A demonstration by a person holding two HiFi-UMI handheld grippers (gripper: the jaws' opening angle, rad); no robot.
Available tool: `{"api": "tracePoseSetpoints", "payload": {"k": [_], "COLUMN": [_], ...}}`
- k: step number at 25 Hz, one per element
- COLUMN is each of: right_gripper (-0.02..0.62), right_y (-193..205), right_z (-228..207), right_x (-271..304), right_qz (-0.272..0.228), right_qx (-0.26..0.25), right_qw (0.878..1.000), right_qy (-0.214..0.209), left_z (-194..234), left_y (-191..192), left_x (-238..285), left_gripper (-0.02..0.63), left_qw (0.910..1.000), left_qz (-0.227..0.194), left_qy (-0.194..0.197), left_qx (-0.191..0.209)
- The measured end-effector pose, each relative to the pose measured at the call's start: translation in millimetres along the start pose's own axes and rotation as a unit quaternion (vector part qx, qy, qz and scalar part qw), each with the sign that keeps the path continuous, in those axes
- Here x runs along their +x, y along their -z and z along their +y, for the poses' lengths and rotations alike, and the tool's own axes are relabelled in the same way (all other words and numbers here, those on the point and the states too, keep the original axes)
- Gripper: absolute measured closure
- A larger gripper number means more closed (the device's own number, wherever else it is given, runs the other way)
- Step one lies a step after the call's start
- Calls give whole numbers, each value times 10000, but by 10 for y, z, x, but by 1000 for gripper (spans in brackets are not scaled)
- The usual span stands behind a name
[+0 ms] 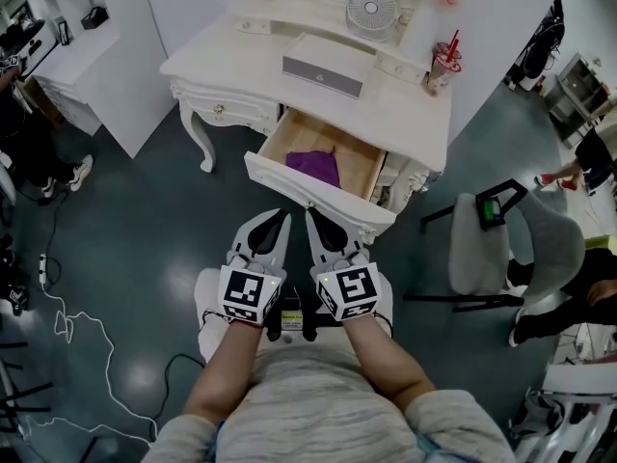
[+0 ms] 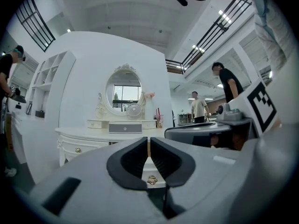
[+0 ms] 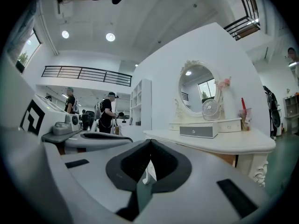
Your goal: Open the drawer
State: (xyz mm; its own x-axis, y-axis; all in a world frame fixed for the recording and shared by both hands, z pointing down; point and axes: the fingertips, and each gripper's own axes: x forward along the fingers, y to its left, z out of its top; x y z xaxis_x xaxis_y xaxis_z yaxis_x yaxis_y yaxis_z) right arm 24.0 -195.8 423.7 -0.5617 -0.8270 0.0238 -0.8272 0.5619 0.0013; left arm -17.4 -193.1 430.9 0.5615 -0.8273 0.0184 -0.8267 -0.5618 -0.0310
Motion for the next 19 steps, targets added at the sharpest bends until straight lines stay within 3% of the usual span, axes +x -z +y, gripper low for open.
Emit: {"api": "tracePoseSetpoints", "payload": {"k": [19], "right_gripper": [588], "right_y": [26], "right_z": [26], "right_x": [22], "right_qz": [24], "right_qx": [18], "right_qw": [9999], "right_qy": [-117], "left_z": [-13], "left_y": [2], "left_x": [27], "left_gripper": [589], "left_qw": [10000], "left_qz": [-11], "left_qy": [47], "left_qx": [15]}}
